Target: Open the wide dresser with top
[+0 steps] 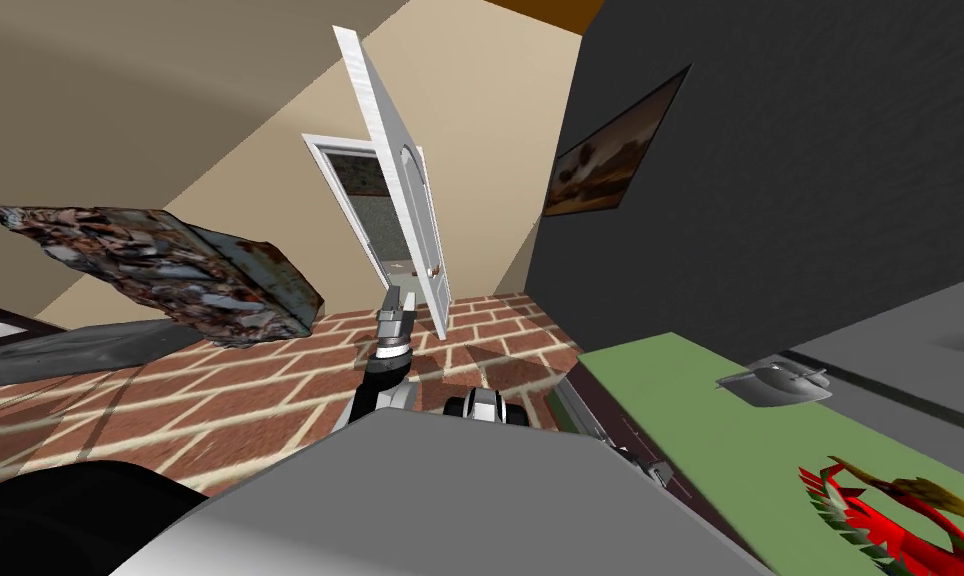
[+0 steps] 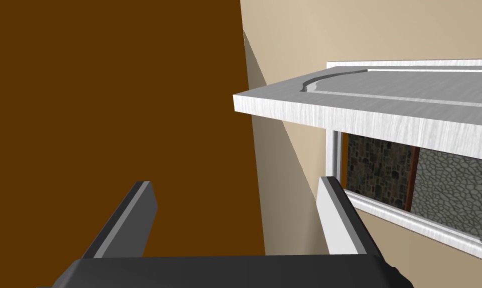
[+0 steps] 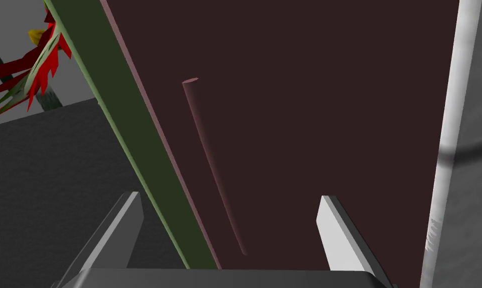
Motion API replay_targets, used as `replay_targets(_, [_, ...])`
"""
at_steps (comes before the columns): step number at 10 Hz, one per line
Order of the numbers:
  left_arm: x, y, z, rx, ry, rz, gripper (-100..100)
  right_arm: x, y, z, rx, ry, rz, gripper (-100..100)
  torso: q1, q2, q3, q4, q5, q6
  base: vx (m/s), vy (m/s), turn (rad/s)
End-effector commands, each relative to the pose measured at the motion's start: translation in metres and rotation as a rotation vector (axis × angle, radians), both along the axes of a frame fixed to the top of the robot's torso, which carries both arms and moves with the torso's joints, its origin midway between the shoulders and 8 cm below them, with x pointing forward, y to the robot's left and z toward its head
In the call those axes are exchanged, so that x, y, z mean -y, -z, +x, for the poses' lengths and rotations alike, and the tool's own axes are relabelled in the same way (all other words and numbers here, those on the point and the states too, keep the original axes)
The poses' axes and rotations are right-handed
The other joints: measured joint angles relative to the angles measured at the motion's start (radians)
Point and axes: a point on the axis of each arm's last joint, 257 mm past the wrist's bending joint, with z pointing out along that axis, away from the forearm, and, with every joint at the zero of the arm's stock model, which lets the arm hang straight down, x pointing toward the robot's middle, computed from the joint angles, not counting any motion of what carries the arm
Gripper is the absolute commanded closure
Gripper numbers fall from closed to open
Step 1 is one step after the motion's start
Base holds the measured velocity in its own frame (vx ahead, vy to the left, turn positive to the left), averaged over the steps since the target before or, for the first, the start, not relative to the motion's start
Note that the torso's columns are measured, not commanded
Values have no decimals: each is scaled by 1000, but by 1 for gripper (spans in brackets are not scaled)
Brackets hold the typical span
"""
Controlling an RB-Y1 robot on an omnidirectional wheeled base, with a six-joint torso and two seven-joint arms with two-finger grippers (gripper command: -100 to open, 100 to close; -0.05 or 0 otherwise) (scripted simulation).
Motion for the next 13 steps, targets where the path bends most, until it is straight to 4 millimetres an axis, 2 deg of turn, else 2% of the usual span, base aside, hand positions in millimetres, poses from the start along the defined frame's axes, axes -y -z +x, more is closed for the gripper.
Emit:
replay_targets(1, [0,0,0,0,0,0,0,2,-4,-2,-13,-2,-27,-100,0,0,0,0,0,0,19,-19,9])
replay_targets(3, [0,0,0,0,0,0,0,4,-7,-5,-10,62,-37,-100,0,4,3,1,0,-1,-65,-51,246])
replay_targets(7, [0,0,0,0,0,0,0,3,-8,-11,-9,186,-38,-100,-6,2,1,0,1,3,-156,-89,326])
replay_targets(11, [0,0,0,0,0,0,0,-4,-7,-19,-18,308,-28,-100,-9,1,0,0,2,3,-139,-65,324])
replay_targets(12, [0,0,0,0,0,0,0,-8,-4,-16,-16,283,-20,-100,-9,1,1,0,2,3,-60,-15,88])
replay_targets(13, [0,0,0,0,0,0,0,-2,-7,-17,-15,278,-31,100,-6,-3,-1,-2,0,5,38,20,-255])
